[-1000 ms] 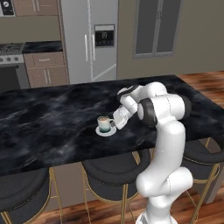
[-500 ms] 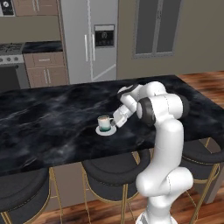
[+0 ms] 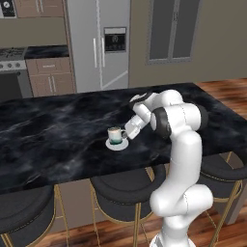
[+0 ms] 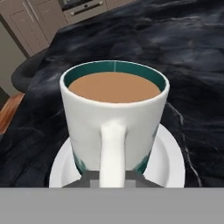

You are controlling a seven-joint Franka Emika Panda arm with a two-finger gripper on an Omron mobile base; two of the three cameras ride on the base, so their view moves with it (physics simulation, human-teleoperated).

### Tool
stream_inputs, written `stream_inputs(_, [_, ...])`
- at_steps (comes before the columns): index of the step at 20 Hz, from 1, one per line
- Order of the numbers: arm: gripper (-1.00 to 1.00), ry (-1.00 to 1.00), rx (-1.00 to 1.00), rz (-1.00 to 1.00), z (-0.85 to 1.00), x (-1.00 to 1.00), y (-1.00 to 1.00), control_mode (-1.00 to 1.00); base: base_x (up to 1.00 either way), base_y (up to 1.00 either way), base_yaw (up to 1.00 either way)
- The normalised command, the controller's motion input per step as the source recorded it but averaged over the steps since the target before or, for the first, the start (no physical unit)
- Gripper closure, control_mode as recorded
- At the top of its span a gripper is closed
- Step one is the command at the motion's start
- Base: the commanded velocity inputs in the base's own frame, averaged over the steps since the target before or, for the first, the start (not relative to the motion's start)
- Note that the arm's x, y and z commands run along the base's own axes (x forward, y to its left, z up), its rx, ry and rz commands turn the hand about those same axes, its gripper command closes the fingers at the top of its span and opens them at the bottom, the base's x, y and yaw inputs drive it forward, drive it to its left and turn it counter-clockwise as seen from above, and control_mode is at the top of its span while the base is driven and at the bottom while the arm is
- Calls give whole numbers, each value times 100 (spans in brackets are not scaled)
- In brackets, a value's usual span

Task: Pick the cup of tea, navigate to the dining table, and place it on the saucer.

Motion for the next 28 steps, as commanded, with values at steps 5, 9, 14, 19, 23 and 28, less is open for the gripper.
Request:
stream_inputs(5, [-100, 2, 0, 0, 0, 0, 0, -100, 0, 0, 0])
stream_inputs(9, [-100, 1, 0, 0, 0, 0, 0, -100, 0, 0, 0])
stream_inputs(14, [-100, 0, 0, 0, 0, 0, 0, -100, 0, 0, 0])
stream_inputs(19, [-100, -7, 6, 0, 26, 0, 0, -100, 0, 0, 0])
stream_inputs(23, [-100, -15, 8, 0, 59, -4, 0, -100, 0, 0, 0])
stream_inputs(28, [-100, -12, 5, 0, 55, -23, 0, -100, 0, 0, 0])
